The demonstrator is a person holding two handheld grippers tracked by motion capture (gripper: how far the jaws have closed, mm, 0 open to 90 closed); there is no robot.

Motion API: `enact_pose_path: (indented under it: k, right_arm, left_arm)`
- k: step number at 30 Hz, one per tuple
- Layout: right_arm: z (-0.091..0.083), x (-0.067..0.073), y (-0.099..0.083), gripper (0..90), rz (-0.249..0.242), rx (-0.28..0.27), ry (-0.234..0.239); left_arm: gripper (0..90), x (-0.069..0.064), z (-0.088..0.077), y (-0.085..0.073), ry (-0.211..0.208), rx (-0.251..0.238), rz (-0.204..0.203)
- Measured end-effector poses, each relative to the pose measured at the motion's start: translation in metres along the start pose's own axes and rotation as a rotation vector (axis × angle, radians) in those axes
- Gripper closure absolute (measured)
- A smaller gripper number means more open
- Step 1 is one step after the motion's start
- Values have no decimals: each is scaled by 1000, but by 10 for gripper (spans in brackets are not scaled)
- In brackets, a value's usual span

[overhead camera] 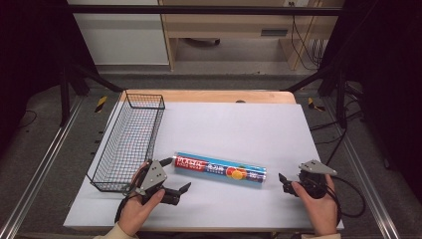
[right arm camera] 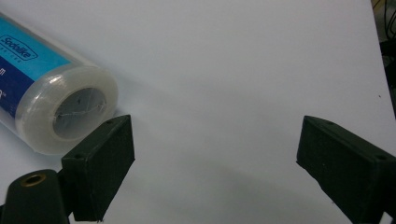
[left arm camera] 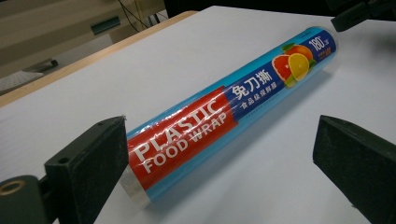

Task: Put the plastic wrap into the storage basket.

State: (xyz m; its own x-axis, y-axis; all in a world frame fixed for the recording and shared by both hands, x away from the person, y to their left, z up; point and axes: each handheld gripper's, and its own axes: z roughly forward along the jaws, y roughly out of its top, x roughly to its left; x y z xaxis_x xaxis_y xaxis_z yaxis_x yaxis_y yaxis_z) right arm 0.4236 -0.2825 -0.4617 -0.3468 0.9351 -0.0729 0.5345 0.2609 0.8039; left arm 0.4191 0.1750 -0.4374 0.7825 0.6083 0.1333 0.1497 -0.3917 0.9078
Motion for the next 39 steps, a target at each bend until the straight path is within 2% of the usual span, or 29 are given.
enact_pose_path:
  k: [7, 9, 15, 16, 17, 20, 21, 22, 24, 25, 30, 36, 39]
  right_arm:
    - [-2, 5, 2, 96, -37, 15, 32]
    - [-6, 9, 6, 80, -65, 6, 34]
    - [-15, 24, 35, 66, -201, -13, 75]
    - [-15, 24, 35, 66, -201, -13, 75]
    - [-14, 31, 47, 65, -259, -4, 94]
    - [-11, 42, 68, 82, -348, 11, 130]
    - [-8, 45, 74, 76, -371, 23, 157]
    - [-8, 45, 74, 76, -371, 23, 157]
    - [-3, 52, 87, 72, -410, 45, 208]
    - [4, 62, 96, 79, -456, 65, 268]
    - [31, 84, 105, 97, -548, 147, 377]
    - [57, 95, 102, 137, -599, 213, 444]
    - [65, 99, 99, 159, -622, 222, 469]
  left_arm:
    - [35, -1, 4, -1, -10, 18, 5]
    - [35, -2, 4, -1, -18, 23, 9]
    - [34, -3, 5, -3, -27, 44, 16]
    - [34, -3, 5, -3, -27, 44, 16]
    - [34, -4, 5, -3, -40, 44, 19]
    - [32, -5, 5, -4, -53, 51, 25]
    - [32, -5, 5, -4, -56, 52, 27]
    - [32, -5, 5, -4, -56, 52, 27]
    - [32, -5, 5, -4, -58, 52, 29]
    - [32, -4, 5, -4, -59, 52, 28]
    - [32, -2, 3, -4, -52, 45, 26]
    - [33, -1, 3, -4, -58, 52, 27]
    - [33, -2, 4, -4, -59, 60, 35]
